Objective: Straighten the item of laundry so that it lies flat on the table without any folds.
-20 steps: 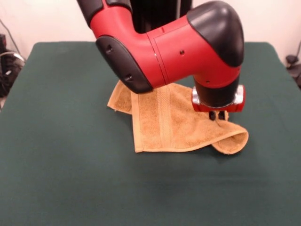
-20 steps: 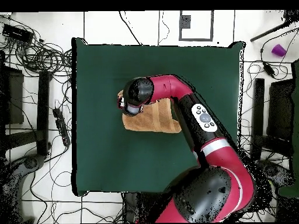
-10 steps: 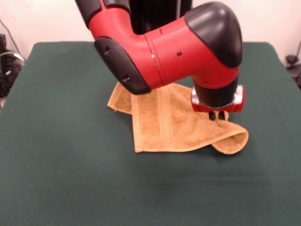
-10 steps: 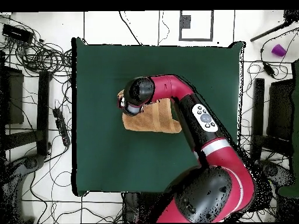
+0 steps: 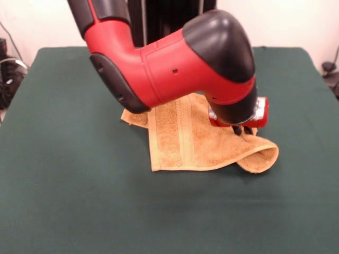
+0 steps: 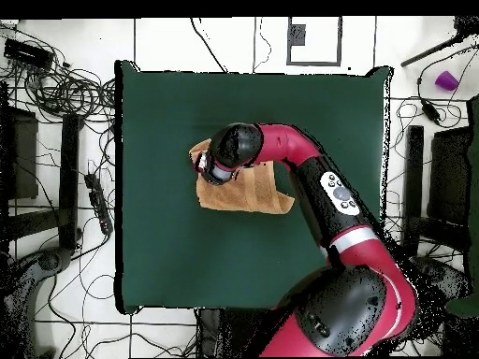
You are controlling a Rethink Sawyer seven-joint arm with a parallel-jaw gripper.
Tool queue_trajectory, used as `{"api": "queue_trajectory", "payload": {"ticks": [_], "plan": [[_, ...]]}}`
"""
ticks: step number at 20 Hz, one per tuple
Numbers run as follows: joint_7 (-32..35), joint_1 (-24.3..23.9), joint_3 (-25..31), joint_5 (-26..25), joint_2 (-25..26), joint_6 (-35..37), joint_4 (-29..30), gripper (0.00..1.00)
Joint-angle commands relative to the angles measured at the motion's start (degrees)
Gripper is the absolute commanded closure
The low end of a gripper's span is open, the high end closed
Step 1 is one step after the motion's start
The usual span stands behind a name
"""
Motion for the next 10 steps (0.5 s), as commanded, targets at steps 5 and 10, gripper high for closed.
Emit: {"api": "queue_trajectory", "payload": {"ticks": [5,10], "plan": [[-11.06,1.84,-4.75,-5.88,10.58,-13.02,3.35,1.0],[-11.0,1.39,-4.45,-4.63,10.21,-12.45,3.88,1.0]]}}
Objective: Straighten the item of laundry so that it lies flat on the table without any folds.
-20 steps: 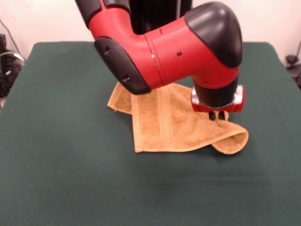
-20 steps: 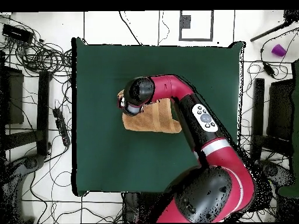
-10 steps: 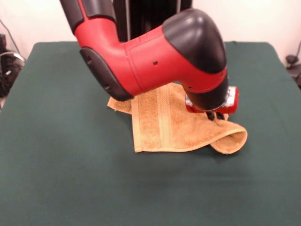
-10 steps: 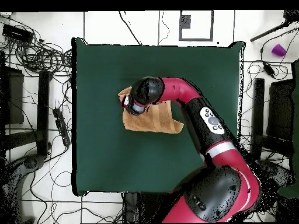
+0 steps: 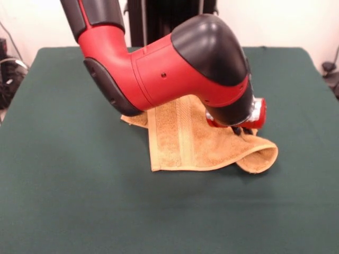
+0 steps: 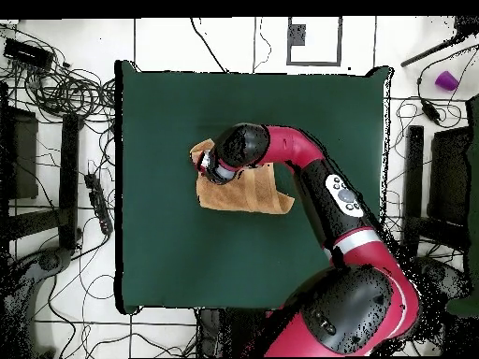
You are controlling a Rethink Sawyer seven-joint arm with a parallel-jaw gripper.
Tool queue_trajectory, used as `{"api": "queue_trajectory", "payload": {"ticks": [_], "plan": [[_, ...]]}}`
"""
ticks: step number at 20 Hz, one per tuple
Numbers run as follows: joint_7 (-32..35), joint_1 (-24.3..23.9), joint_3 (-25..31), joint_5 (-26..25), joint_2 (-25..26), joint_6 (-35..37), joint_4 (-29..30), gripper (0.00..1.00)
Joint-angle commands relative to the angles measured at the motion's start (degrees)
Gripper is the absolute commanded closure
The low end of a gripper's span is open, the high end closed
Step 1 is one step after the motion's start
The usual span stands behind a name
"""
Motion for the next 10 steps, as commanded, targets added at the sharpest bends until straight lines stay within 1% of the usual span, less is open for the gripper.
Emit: {"api": "queue_trajectory", "payload": {"ticks": [1,7,10], "plan": [[-11.27,2.12,-4.3,-6.28,9.4,-11.97,3.88,1.0],[-10.28,3.11,-4.81,-6.78,7.7,-11.14,3.79,1.0],[-10.49,2.69,-4.46,-7.08,6.68,-12.0,4.92,1.0]]}}
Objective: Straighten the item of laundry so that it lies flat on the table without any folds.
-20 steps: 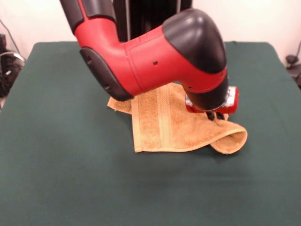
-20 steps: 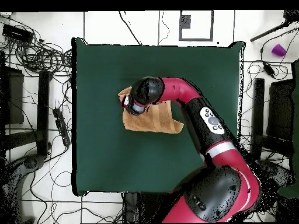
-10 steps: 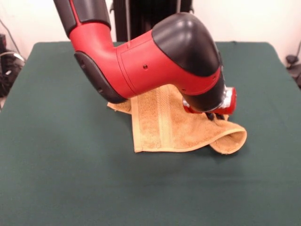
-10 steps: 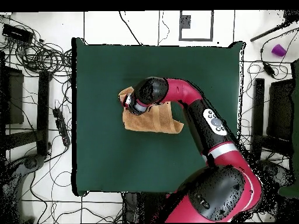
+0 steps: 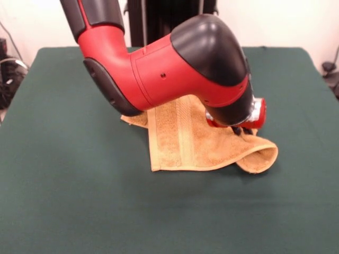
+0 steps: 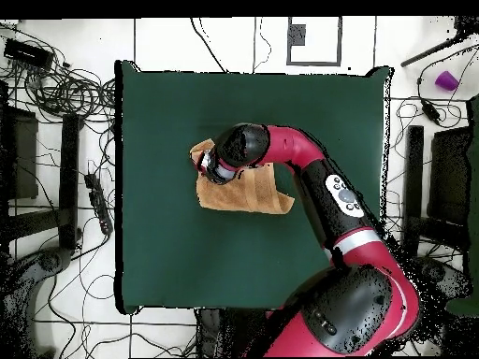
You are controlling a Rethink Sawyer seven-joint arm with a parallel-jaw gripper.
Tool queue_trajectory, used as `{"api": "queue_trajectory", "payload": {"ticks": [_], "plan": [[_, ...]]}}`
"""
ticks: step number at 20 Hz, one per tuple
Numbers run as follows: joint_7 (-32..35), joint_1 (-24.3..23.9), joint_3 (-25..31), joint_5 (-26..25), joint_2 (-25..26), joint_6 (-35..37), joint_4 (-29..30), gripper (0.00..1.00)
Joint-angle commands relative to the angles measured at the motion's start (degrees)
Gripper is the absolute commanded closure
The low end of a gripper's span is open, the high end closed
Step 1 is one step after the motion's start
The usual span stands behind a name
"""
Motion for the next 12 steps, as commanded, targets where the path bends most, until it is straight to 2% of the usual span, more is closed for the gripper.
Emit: {"api": "queue_trajectory", "payload": {"ticks": [1,12], "plan": [[-11.2,2.47,-4.35,-7.69,6.28,-12.35,5.5,1.0],[-10.96,-1.01,-3.32,-8.27,4.78,-19.72,11.16,1.0]]}}
